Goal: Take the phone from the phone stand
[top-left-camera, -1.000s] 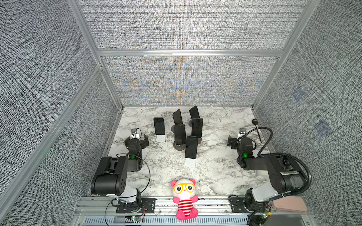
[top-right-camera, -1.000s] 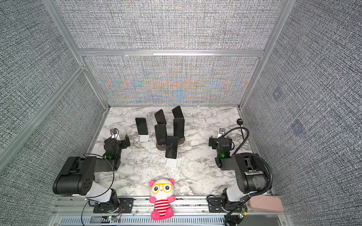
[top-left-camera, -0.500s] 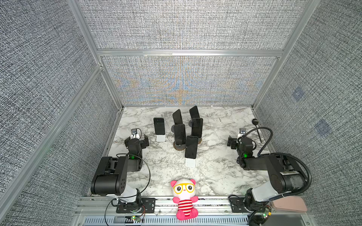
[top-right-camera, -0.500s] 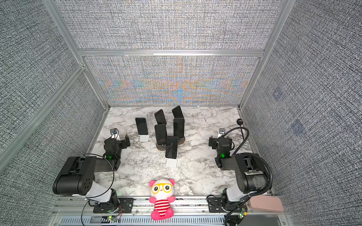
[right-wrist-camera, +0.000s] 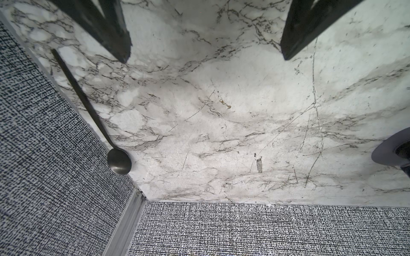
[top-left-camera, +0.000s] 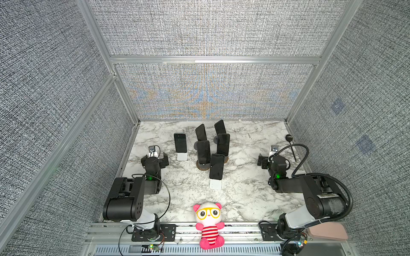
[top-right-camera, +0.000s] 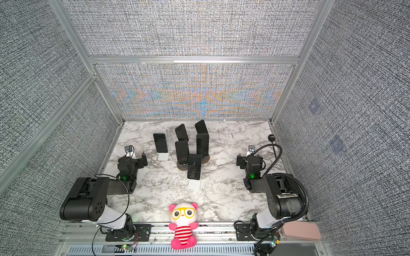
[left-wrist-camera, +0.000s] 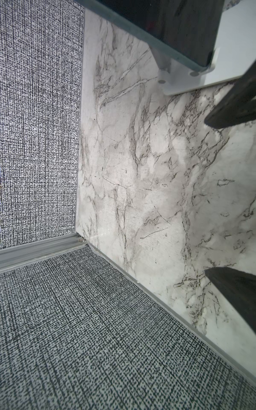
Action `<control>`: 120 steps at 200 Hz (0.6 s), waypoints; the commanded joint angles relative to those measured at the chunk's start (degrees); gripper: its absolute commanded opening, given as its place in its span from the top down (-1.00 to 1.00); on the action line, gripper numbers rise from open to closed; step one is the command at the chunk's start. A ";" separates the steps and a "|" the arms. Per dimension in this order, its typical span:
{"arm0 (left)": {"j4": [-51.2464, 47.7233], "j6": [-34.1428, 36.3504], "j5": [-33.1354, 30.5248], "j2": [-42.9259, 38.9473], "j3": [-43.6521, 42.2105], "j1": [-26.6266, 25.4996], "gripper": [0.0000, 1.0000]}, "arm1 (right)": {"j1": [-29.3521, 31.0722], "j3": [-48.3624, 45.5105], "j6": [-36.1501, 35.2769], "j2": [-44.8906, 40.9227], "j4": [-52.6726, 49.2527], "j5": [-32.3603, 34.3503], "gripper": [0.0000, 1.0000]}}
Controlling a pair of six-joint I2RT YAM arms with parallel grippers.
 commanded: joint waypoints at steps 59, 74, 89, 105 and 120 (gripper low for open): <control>-12.57 1.07 -0.20 -13.86 2.23 0.05 -0.97 | 0.28 5.40 0.06 -9.89 -15.70 0.82 -0.98; -22.09 0.18 0.38 -22.81 5.06 0.01 -0.97 | 0.33 8.84 1.37 -14.76 -26.15 0.78 -0.98; -34.52 -3.53 0.59 -28.91 10.10 0.01 -0.97 | 0.62 13.66 3.91 -19.40 -38.95 0.64 -0.98; -44.09 -6.63 3.16 -32.08 14.59 -0.21 -0.96 | 0.75 20.89 7.63 -21.91 -56.25 -0.49 -0.98; -51.30 -8.13 6.42 -32.10 18.69 -1.56 -0.97 | 0.76 28.11 9.84 -21.84 -70.86 -4.79 -0.98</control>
